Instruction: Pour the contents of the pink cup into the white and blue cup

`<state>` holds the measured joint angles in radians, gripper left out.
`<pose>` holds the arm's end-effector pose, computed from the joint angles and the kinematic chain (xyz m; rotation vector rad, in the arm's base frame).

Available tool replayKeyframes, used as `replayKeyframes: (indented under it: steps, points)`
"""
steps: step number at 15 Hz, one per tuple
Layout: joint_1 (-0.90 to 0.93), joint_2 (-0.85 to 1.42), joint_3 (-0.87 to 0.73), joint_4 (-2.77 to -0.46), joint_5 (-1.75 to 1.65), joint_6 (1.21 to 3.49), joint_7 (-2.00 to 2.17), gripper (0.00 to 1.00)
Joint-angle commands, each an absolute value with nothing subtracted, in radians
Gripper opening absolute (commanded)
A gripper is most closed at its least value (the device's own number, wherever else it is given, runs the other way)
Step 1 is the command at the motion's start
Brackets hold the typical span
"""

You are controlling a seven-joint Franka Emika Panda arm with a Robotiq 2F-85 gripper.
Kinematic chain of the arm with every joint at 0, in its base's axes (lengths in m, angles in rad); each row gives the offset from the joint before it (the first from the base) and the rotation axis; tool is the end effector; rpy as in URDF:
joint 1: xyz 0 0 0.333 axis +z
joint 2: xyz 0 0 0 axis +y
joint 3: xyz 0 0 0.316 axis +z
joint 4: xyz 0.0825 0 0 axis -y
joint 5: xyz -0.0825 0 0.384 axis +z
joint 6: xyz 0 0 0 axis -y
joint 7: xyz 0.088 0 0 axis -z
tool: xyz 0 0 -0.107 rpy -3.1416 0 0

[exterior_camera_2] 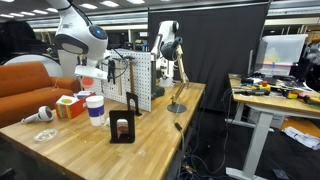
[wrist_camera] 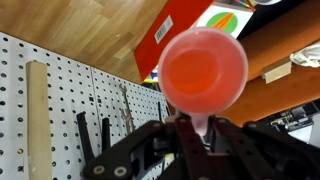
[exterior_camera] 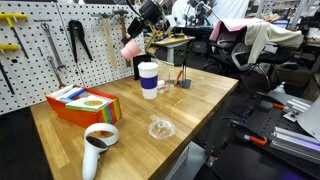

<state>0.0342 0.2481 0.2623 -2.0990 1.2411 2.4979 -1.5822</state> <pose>0.5666 0.1633 0.3178 -2.1961 -1.0176 -0.7650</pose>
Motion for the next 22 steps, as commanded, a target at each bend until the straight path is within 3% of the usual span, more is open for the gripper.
replayKeyframes:
  steps: [1, 22]
  points:
    - [0.059, 0.248, 0.225, -2.099, 1.295, 2.456, -1.633, 0.04]
    - [0.058, 0.266, 0.143, -2.094, 1.453, 2.377, -1.690, 0.04]
